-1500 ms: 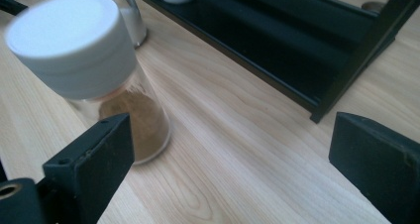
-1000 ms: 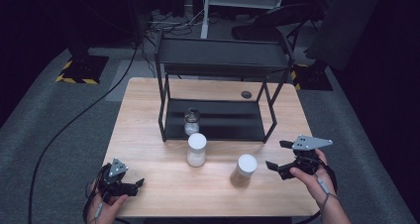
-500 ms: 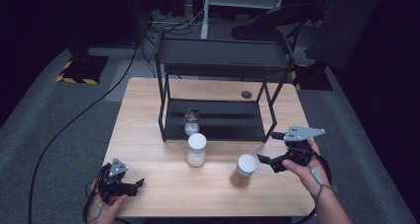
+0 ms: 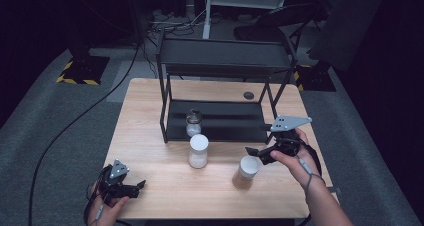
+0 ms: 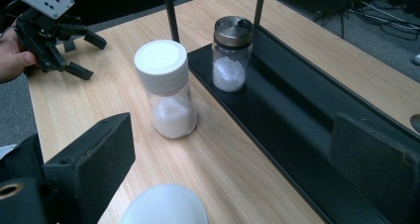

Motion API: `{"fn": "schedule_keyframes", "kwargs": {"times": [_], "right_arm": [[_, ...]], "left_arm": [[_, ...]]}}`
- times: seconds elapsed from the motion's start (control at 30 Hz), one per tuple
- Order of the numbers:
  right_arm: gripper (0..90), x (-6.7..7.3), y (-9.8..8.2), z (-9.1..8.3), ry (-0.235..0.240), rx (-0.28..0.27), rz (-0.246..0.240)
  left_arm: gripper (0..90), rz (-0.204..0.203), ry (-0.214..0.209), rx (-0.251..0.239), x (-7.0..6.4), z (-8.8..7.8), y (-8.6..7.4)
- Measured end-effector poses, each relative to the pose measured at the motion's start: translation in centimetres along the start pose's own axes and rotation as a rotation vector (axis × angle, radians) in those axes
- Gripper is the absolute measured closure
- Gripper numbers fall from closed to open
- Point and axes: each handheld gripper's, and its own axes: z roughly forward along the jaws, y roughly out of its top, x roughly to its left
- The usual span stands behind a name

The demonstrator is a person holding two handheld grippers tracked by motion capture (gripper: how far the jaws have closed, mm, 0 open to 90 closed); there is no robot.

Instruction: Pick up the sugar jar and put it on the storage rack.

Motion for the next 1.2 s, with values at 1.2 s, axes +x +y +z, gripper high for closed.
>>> {"fn": "schedule_keyframes", "kwargs": {"times": [1.2], "right_arm": [[2.7, 0.4, 4.0, 7.9, 0.035, -0.002, -0.029]], "left_arm": [[4.5, 0.000, -0.001, 0.001, 0.0, 0.0, 0.0]]}}
